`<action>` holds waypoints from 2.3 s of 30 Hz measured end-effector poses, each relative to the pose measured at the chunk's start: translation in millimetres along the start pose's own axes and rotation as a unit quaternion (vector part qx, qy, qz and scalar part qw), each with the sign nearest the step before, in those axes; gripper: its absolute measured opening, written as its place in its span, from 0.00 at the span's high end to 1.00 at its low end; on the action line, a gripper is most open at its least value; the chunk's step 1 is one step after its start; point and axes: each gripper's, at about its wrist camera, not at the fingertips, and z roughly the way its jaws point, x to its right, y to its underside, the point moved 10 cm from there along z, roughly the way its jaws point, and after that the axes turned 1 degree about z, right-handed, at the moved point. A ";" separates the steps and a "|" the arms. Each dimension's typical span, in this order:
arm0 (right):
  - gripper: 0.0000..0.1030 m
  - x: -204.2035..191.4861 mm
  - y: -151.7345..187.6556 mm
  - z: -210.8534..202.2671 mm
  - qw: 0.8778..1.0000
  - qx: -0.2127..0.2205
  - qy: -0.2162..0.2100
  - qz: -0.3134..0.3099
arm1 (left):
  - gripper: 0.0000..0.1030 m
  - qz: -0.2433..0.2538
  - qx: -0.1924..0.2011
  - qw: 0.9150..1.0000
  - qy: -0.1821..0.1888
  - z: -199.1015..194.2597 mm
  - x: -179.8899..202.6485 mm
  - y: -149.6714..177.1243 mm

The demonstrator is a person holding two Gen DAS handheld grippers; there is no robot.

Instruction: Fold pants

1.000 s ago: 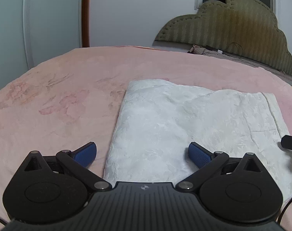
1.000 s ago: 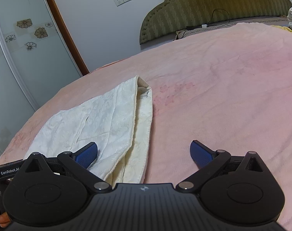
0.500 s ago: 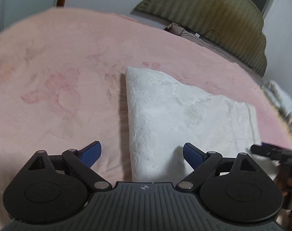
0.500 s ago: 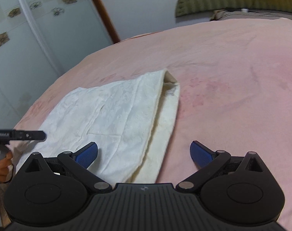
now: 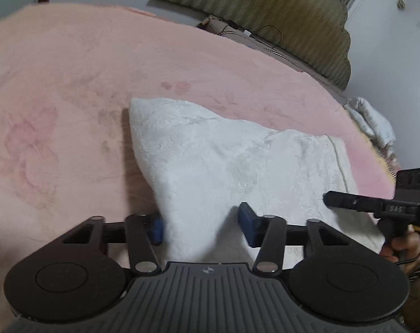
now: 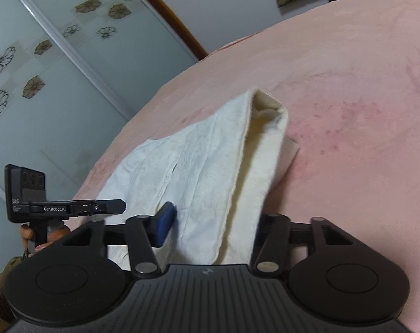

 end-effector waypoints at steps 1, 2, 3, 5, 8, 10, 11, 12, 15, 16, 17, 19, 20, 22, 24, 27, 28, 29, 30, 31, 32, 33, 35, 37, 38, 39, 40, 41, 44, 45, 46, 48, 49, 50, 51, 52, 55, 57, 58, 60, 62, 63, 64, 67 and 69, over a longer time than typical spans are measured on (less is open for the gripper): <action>0.60 -5.0 1.1 -1.0 1.000 0.003 0.008 -0.010 | 0.74 0.004 0.010 1.000 -0.010 -3.2 0.4 0.8; 0.65 -11.8 1.5 -2.5 1.000 0.008 0.017 -0.024 | 0.78 0.012 0.020 1.000 -0.017 -7.3 3.3 1.7; 0.69 -18.9 0.3 -3.5 0.999 0.014 0.026 -0.039 | 0.84 0.023 0.031 0.999 -0.023 -11.9 7.7 1.2; 0.72 -33.2 -5.1 -6.7 0.997 0.026 0.036 -0.067 | 0.89 0.060 0.057 0.995 -0.046 -22.9 19.2 0.8; 0.73 -55.2 -20.4 -10.4 0.991 0.045 0.043 -0.116 | 0.90 0.116 0.095 0.986 -0.074 -37.9 37.4 -5.9; 0.73 -67.1 -34.6 -5.1 0.988 0.051 0.044 -0.142 | 0.90 0.134 0.118 0.980 -0.087 -45.5 41.4 -17.5; 0.73 -69.8 -42.0 -1.2 0.986 0.055 0.046 -0.149 | 0.89 0.142 0.129 0.977 -0.095 -48.5 41.2 -25.2; 0.73 -71.9 -50.9 4.6 0.985 0.060 0.045 -0.154 | 0.89 0.145 0.137 0.974 -0.102 -50.5 39.1 -34.6; 0.73 -68.4 -77.5 29.1 0.986 0.071 0.041 -0.147 | 0.87 0.146 0.149 0.970 -0.122 -47.0 28.5 -66.1; 0.73 -64.8 -85.2 38.9 0.986 0.073 0.043 -0.142 | 0.85 0.148 0.151 0.968 -0.133 -42.7 23.0 -75.4; 0.73 -59.0 -91.4 48.6 0.987 0.074 0.045 -0.137 | 0.85 0.151 0.150 0.966 -0.146 -36.6 16.2 -85.2; 0.73 -42.7 -97.3 72.2 0.989 0.062 0.056 -0.120 | 0.78 0.152 0.138 0.963 -0.175 -19.5 1.2 -98.9; 0.69 -32.6 -97.4 84.5 0.990 0.048 0.069 -0.109 | 0.76 0.152 0.125 0.961 -0.193 -8.6 -8.2 -103.5; 0.57 -7.9 -92.5 102.7 0.989 0.019 0.118 -0.086 | 0.69 0.149 0.087 0.955 -0.243 10.9 -29.3 -102.0; 0.51 -1.9 -89.0 97.4 0.990 0.027 0.116 -0.071 | 0.66 0.156 0.068 0.942 -0.291 17.9 -43.1 -95.8; 0.50 -3.3 -87.0 62.3 0.980 0.073 0.165 -0.085 | 0.57 0.150 0.101 0.938 -0.295 -6.6 -47.0 -82.1; 0.50 -6.3 -86.7 48.8 0.974 0.093 0.185 -0.094 | 0.57 0.147 0.107 0.937 -0.298 -15.8 -46.9 -78.3; 0.49 -11.6 -85.9 33.9 0.966 0.115 0.206 -0.106 | 0.57 0.143 0.114 0.936 -0.299 -25.4 -45.9 -73.7; 0.49 -21.4 -83.2 25.0 0.962 0.130 0.205 -0.122 | 0.54 0.140 0.118 0.937 -0.299 -31.9 -44.4 -69.5; 0.49 -33.2 -77.4 20.8 0.964 0.132 0.184 -0.137 | 0.50 0.138 0.120 0.937 -0.296 -35.7 -43.2 -66.3; 0.49 -47.0 -69.8 22.2 0.969 0.122 0.155 -0.150 | 0.47 0.140 0.115 0.938 -0.295 -38.9 -43.1 -59.6; 0.49 -56.3 -60.5 27.0 0.972 0.104 0.133 -0.161 | 0.41 0.147 0.106 0.937 -0.300 -36.4 -43.1 -54.7; 0.51 -64.6 -42.2 46.0 0.971 0.057 0.130 -0.191 | 0.40 0.164 0.100 0.924 -0.331 -28.7 -45.7 -49.5; 0.52 -53.6 -35.3 58.0 0.955 0.046 0.199 -0.214 | 0.40 0.163 0.104 0.915 -0.355 -31.4 -46.2 -47.9; 0.51 -48.9 -35.5 53.3 0.952 0.054 0.221 -0.206 | 0.41 0.155 0.108 0.914 -0.360 -39.2 -44.4 -47.2; 0.49 -49.0 -36.3 46.5 0.956 0.064 0.218 -0.186 | 0.41 0.145 0.115 0.915 -0.359 -47.0 -42.1 -46.4; 0.49 -54.8 -37.0 37.9 0.962 0.080 0.205 -0.164 | 0.40 0.131 0.122 0.917 -0.356 -57.3 -40.6 -43.8; 0.49 -62.3 -36.0 31.5 0.965 0.093 0.190 -0.154 | 0.39 0.119 0.128 0.920 -0.352 -66.5 -38.8 -40.5; 0.46 -81.6 -19.6 29.0 0.958 0.094 0.192 -0.191 | 0.27 0.092 0.125 0.926 -0.344 -82.5 -28.5 -25.3; 0.40 -81.3 -14.6 32.4 0.954 0.089 0.201 -0.204 | 0.25 0.088 0.120 0.928 -0.342 -83.2 -24.9 -18.8; 0.38 -77.2 -10.9 37.1 0.952 0.081 0.212 -0.208 | 0.23 0.084 0.113 0.930 -0.340 -82.1 -20.1 -12.2; 0.39 -60.6 -9.4 42.3 0.953 0.070 0.230 -0.184 | 0.22 0.085 0.098 0.933 -0.337 -74.9 -13.9 -2.3; 0.38 -53.0 -12.1 38.6 0.955 0.076 0.236 -0.161 | 0.21 0.088 0.095 0.930 -0.344 -71.8 -13.1 1.5; 0.38 -51.0 -13.0 31.3 0.958 0.085 0.236 -0.139 | 0.21 0.089 0.094 0.927 -0.352 -71.6 -12.3 4.7; 0.38 -52.9 -13.7 23.2 0.960 0.097 0.231 -0.123 | 0.22 0.088 0.094 0.926 -0.355 -73.1 -10.5 5.8; 0.38 -56.4 -14.0 15.9 0.960 0.110 0.231 -0.116 | 0.22 0.085 0.094 0.927 -0.352 -74.5 -8.9 6.2; 0.29 -76.9 -1.2 10.4 0.964 0.107 0.210 -0.123 | 0.22 0.063 0.088 0.937 -0.331 -72.9 -5.4 7.6; 0.20 -91.8 15.3 16.1 0.968 0.087 0.188 -0.139 | 0.22 0.051 0.075 0.944 -0.317 -68.1 -4.4 12.4; 0.20 -97.2 23.5 19.6 0.968 0.075 0.186 -0.151 | 0.22 0.047 0.069 0.946 -0.313 -66.2 -3.4 15.2; 0.20 -104.7 38.8 25.4 0.964 0.052 0.192 -0.177 | 0.22 0.046 0.061 0.948 -0.308 -61.9 -1.1 19.9; 0.20 -110.5 51.1 28.8 0.956 0.032 0.205 -0.207 | 0.22 0.048 0.057 0.948 -0.310 -60.3 -0.4 24.9; 0.20 -114.4 58.2 29.6 0.951 0.021 0.211 -0.224 | 0.22 0.048 0.054 0.948 -0.311 -59.4 -0.8 27.3; 0.20 -118.1 62.8 29.7 0.948 0.012 0.213 -0.237 | 0.22 0.048 0.051 0.948 -0.311 -58.6 -1.6 29.4; 0.20 -139.0 74.6 24.6 0.953 -0.009 0.173 -0.250 | 0.18 0.041 0.047 0.948 -0.312 -56.3 -4.9 35.4; 0.20 -161.3 73.3 12.8 0.982 -0.005 0.052 -0.180 | 0.15 0.040 0.052 0.946 -0.316 -56.9 -5.5 37.4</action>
